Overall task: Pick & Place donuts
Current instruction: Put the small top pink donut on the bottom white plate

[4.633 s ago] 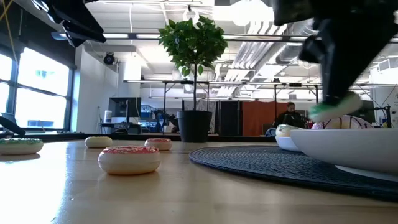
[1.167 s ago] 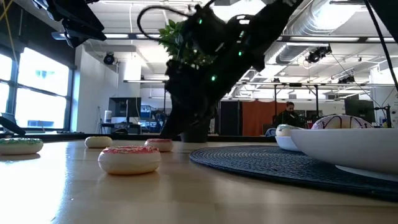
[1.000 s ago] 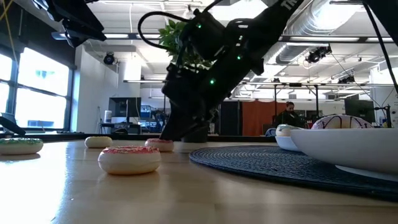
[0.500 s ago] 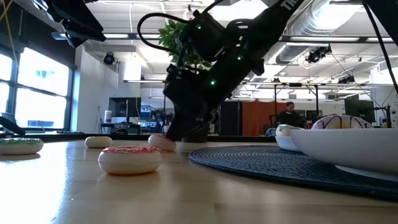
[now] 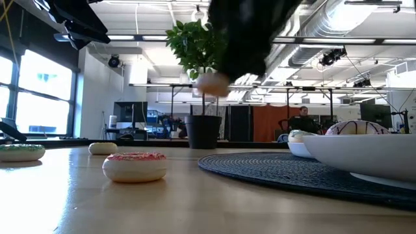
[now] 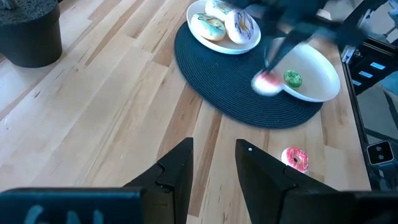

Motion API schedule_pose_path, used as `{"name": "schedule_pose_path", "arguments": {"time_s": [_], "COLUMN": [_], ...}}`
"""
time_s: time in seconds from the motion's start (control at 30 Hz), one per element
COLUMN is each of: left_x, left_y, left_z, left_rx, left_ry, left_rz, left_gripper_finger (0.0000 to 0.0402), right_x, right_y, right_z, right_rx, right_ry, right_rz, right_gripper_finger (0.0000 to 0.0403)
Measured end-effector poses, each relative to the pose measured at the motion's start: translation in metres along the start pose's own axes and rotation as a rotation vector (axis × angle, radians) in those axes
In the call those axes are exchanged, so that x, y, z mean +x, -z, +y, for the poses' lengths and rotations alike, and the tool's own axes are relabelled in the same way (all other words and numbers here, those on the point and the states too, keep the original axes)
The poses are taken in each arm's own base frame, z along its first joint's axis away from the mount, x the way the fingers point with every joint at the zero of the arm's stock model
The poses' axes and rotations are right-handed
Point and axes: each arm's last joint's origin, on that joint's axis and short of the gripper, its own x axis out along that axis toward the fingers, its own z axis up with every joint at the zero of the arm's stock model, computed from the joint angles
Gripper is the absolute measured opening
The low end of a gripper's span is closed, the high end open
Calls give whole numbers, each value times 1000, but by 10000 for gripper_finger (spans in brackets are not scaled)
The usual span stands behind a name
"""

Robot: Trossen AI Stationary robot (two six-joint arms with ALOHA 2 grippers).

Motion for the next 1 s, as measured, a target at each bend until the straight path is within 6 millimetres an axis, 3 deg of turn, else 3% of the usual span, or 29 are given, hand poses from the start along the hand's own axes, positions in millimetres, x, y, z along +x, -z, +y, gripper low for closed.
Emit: {"name": "schedule_pose_path", "arguments": {"time_s": [0.13, 0.33, 0.5, 0.7, 1.0], "left_x": [0, 0, 0, 0, 0], "left_y": [0, 0, 0, 0, -1], "left_z": [0, 0, 0, 0, 0], "left_rx": [12, 21, 38, 45, 45], "left_ry": [0, 0, 1, 0, -16], "left_rz": [0, -2, -4, -3, -10], "left_gripper_finger": [119, 119, 119, 119, 119], "right_x": [-39, -63, -58, -42, -26], "right_y": [28, 72, 105, 136, 142], "right_z": [26, 49, 60, 51, 51], "right_rx": [7, 229, 317, 420, 335], "right_ry": [85, 250, 308, 339, 203], "right_rz": [123, 304, 335, 359, 290], "right_gripper_finger": [5, 5, 6, 10, 12]}}
